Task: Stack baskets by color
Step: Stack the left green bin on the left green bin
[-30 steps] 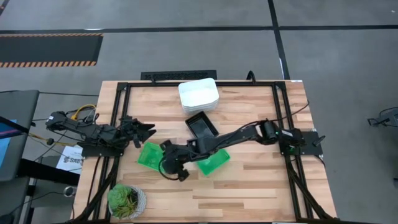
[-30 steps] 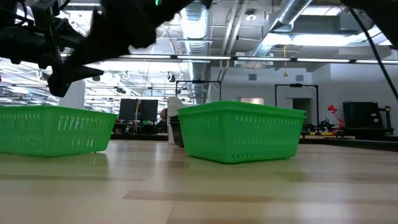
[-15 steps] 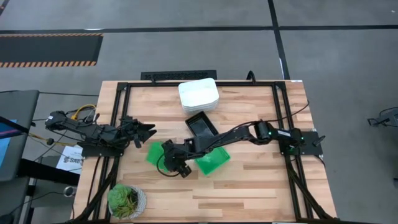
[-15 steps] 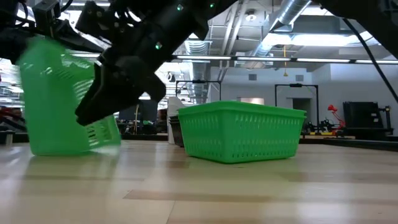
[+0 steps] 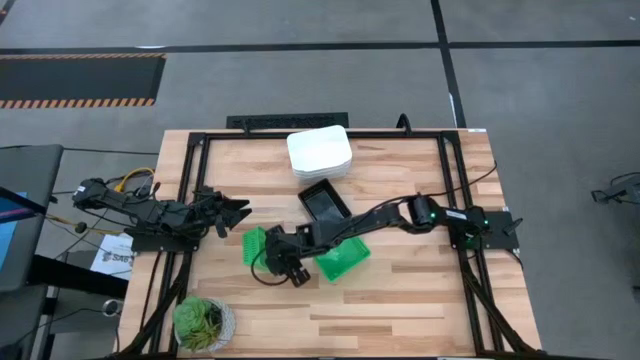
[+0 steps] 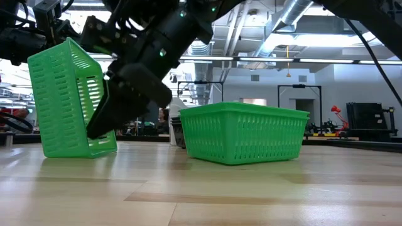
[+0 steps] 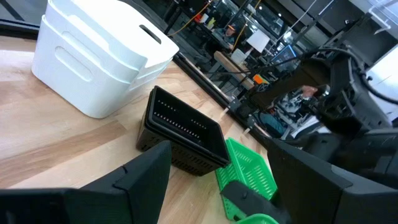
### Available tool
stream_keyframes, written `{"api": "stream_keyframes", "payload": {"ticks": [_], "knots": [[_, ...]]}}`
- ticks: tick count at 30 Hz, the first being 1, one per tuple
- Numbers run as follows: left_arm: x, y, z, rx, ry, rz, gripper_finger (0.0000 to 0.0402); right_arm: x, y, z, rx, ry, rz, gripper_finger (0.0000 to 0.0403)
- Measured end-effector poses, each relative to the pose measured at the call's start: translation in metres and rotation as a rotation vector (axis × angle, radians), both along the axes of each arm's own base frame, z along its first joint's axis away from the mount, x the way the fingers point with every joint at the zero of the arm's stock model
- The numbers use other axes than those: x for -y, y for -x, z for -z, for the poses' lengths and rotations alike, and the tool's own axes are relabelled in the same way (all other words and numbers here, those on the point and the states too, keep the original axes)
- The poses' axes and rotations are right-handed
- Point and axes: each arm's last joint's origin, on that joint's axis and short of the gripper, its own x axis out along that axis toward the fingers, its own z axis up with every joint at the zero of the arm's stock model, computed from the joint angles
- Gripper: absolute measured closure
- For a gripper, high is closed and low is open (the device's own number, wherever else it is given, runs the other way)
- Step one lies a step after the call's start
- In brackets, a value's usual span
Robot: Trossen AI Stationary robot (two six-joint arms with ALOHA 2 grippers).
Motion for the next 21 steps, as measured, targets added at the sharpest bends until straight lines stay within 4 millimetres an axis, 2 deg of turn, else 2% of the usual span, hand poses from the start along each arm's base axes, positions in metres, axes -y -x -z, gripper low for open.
{"api": "stream_keyframes", "payload": {"ticks": [7, 11, 16, 21], "knots": [[0.0, 0.0, 0.0, 0.0, 0.0, 0.0, 0.0145, 0.001, 0.005, -0.018, -0.073, -0.06, 0.092, 0.0213], [0.0, 0.0, 0.0, 0.0, 0.0, 0.0, 0.0145, 0.001, 0.006, -0.043, -0.105, -0.107, 0.161, 0.0217], [0.0, 0.0, 0.0, 0.0, 0.0, 0.0, 0.0145, 0.002, 0.012, -0.056, -0.173, -0.062, 0.128, 0.0221], [0.0, 0.0, 0.0, 0.0, 0.0, 0.0, 0.0145, 0.002, 0.015, -0.081, -0.16, 0.002, 0.035, 0.0222]]}}
